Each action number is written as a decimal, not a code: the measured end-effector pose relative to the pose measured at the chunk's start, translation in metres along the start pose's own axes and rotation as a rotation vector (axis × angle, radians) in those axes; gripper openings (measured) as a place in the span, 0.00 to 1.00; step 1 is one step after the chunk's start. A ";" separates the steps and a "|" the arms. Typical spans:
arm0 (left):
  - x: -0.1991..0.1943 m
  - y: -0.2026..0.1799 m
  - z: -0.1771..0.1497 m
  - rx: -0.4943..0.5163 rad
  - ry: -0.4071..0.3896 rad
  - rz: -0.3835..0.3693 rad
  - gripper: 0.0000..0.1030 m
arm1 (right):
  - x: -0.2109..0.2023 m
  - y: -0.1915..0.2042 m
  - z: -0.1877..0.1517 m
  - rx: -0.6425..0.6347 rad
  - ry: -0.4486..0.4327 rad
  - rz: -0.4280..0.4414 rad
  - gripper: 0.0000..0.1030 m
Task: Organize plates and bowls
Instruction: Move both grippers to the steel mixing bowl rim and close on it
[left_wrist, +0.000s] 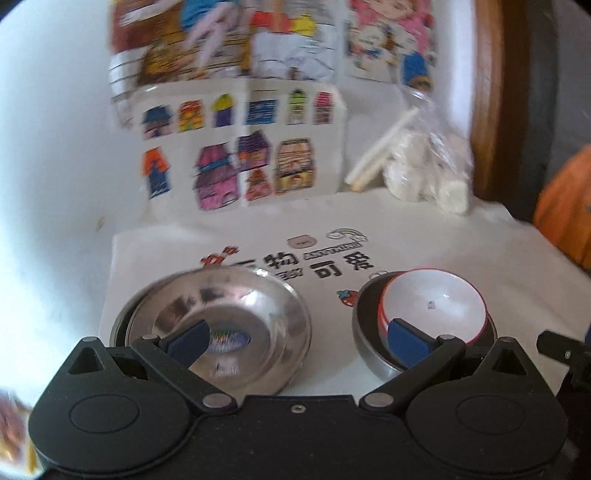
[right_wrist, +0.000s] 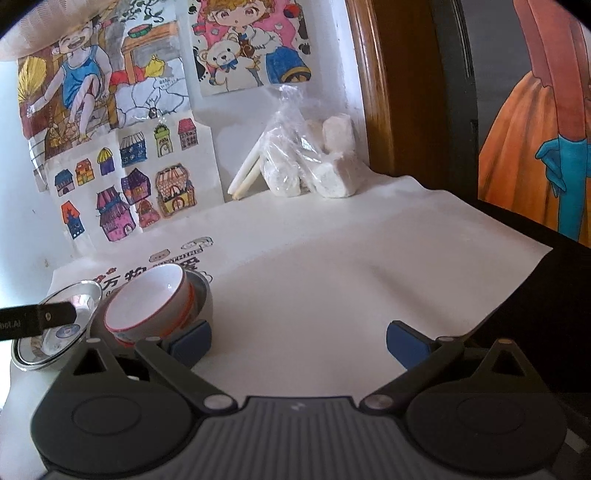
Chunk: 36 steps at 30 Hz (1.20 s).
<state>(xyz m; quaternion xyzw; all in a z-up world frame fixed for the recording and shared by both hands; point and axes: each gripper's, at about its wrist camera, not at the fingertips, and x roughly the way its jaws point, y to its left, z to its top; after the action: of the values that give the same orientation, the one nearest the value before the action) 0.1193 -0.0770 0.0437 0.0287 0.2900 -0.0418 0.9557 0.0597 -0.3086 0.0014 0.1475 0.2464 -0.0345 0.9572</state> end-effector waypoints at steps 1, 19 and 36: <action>0.003 -0.001 0.004 0.041 0.008 -0.007 0.99 | 0.000 0.000 0.000 0.004 0.005 0.001 1.00; 0.063 0.006 0.062 0.548 0.154 -0.267 0.99 | 0.026 -0.001 0.034 -0.007 0.231 0.120 1.00; 0.115 -0.010 0.085 0.652 0.389 -0.419 0.94 | 0.077 0.019 0.067 -0.068 0.495 0.131 0.96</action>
<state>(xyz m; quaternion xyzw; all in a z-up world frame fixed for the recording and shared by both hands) 0.2605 -0.1008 0.0501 0.2771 0.4361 -0.3182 0.7949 0.1605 -0.3097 0.0254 0.1351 0.4642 0.0729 0.8724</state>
